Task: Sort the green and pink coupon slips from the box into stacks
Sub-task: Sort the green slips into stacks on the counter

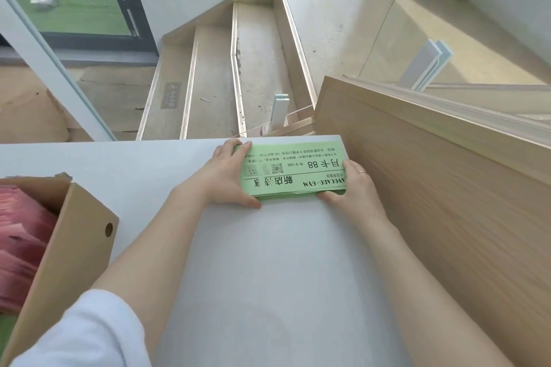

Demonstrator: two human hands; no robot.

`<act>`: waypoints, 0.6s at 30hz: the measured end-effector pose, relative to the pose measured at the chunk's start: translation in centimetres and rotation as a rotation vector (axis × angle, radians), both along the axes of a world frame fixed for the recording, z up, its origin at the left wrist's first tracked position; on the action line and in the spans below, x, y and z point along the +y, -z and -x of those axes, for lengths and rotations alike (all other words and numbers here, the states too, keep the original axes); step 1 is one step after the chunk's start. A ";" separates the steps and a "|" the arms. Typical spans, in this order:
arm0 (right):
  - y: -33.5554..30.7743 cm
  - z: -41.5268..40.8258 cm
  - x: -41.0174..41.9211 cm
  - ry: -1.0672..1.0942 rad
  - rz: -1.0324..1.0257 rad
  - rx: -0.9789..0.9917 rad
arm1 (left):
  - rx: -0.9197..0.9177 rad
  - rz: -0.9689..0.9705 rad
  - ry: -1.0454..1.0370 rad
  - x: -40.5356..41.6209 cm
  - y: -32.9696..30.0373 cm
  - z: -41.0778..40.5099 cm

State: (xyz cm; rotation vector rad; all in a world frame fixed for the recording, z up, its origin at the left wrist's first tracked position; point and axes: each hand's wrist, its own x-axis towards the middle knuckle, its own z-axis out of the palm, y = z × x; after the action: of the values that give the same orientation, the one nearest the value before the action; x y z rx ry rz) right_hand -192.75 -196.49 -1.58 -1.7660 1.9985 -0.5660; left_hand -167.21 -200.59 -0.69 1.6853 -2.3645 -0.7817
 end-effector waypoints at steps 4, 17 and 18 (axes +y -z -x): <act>-1.6 -0.3 0.1 -0.113 -0.013 0.259 | -0.091 -0.008 0.018 -0.4 -0.4 0.1; -5.1 -3.0 -6.3 -0.589 -0.433 0.557 | -0.292 0.046 0.139 -0.9 -1.8 1.3; -5.1 -3.1 -6.4 -0.596 -0.405 0.572 | -0.295 0.054 0.141 -1.1 -1.7 1.3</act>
State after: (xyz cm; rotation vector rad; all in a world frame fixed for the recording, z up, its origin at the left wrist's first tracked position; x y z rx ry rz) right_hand -189.68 -202.87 3.47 -2.2461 1.5829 0.5464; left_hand -168.54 -201.65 1.02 1.7319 -2.6966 -0.5110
